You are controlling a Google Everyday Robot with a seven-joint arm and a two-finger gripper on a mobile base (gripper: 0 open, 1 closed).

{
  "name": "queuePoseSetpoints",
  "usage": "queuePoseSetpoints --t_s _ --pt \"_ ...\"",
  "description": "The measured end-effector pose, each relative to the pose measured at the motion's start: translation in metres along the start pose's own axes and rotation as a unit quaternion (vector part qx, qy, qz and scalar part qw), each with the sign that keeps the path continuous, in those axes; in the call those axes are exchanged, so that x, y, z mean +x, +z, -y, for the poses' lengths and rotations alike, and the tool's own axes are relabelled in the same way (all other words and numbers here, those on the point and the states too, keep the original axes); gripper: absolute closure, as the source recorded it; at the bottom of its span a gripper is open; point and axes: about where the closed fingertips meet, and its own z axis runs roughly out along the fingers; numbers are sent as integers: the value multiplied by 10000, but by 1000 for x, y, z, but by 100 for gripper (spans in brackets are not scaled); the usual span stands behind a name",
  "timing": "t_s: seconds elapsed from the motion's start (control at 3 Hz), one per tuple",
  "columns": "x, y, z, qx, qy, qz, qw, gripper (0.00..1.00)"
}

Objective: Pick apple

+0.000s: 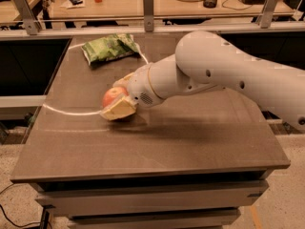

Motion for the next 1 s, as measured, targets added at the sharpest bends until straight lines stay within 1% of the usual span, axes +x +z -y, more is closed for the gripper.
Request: queuePoseSetpoints --t_s 0.33,0.67,1.0 --pt "-2 2 0 -78 -58 45 9999 65" --pt "-14 -2 5 -38 -57 286 9996 87" --pt "-38 -21 15 221 -24 786 9967 100"
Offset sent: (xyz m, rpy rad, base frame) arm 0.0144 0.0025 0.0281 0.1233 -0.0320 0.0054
